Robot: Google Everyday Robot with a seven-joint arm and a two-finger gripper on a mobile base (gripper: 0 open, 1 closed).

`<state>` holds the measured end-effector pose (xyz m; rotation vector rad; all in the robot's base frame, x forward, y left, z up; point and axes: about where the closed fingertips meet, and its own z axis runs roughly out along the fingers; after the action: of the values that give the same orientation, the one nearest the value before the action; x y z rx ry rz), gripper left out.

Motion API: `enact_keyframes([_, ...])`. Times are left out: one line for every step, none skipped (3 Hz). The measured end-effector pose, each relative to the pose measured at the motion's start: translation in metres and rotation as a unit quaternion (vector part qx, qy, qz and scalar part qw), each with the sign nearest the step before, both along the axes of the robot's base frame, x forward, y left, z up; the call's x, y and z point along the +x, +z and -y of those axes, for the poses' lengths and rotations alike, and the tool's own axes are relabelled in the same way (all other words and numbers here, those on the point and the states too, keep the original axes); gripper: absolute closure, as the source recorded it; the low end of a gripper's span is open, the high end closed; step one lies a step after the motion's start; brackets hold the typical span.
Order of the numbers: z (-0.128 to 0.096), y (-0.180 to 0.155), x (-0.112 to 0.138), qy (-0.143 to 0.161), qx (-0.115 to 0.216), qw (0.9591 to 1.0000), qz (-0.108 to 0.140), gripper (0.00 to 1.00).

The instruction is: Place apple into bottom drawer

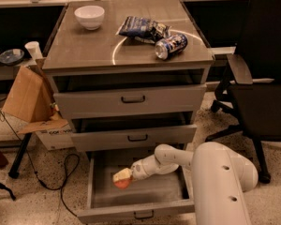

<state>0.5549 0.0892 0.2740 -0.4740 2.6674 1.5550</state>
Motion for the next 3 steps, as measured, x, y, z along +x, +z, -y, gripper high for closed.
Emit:
enact_keyframes([0.009, -0.017, 0.003, -0.012, 0.015, 0.9997, -0.01, 1.0])
enact_keyframes([0.024, -0.037, 0.008, -0.035, 0.032, 0.9987, -0.019, 1.0])
enact_keyframes([0.038, -0.056, 0.01, -0.051, 0.042, 0.9975, -0.026, 1.0])
